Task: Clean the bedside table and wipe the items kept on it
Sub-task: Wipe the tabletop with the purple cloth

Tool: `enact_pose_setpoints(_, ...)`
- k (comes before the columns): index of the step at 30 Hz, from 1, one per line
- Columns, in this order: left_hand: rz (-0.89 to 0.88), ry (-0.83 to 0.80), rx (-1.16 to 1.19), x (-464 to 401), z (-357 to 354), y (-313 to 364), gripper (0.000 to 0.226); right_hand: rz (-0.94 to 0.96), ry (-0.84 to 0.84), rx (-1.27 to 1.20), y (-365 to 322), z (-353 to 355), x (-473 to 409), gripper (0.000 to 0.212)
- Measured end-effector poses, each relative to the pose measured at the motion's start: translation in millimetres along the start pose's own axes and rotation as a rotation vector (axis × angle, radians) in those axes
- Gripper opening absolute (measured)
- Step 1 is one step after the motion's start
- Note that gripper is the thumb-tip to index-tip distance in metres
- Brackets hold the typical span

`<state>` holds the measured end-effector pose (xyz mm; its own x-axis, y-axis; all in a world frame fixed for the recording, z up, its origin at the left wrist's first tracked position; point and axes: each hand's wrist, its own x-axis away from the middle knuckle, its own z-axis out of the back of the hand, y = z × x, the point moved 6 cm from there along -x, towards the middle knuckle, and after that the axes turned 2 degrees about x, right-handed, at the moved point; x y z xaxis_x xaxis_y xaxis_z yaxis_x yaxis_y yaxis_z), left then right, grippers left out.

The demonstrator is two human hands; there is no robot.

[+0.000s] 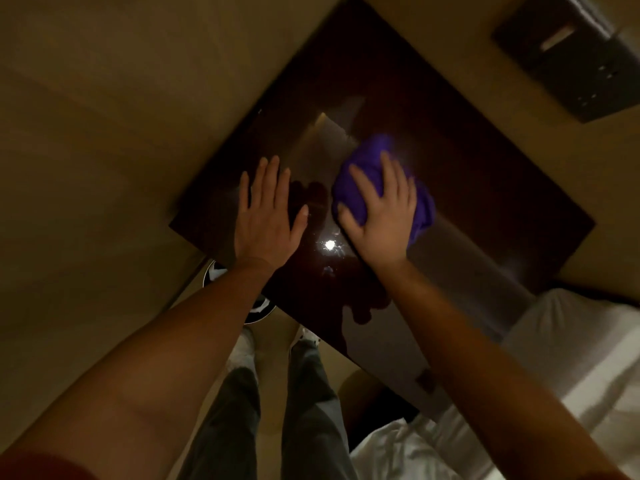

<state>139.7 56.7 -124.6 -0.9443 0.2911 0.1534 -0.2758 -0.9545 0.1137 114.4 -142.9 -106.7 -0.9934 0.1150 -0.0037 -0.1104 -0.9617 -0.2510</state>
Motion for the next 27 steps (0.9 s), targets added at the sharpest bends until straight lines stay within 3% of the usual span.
enact_pose_setpoints(6, 0.005, -0.013, -0.007, 1.6, -0.2, 1.3, 0.071, 0.017, -0.043, -0.003, 42.1, 6.6, 35.0, 0.065)
enact_pose_setpoints(12, -0.003, 0.055, -0.002, 0.4, -0.4, 5.2, 0.070, -0.047, 0.042, -0.013, 51.7, 20.5, -88.5, 0.065)
enact_pose_setpoints(19, -0.021, 0.098, 0.032, 0.9, -4.4, 1.8, 0.068, -0.002, 0.023, 0.014, -14.2, 8.8, -206.2, 0.068)
enact_pose_setpoints(25, 0.027, 0.122, 0.168, 0.3, 3.8, -2.9, 0.076, 0.241, -0.012, 0.000, -54.7, -5.2, -144.7, 0.062)
enact_pose_setpoints(27, 0.027, 0.121, 0.201, -0.7, 5.2, -8.3, 0.078, 0.227, 0.018, -0.035, -59.4, -8.2, -107.2, 0.061)
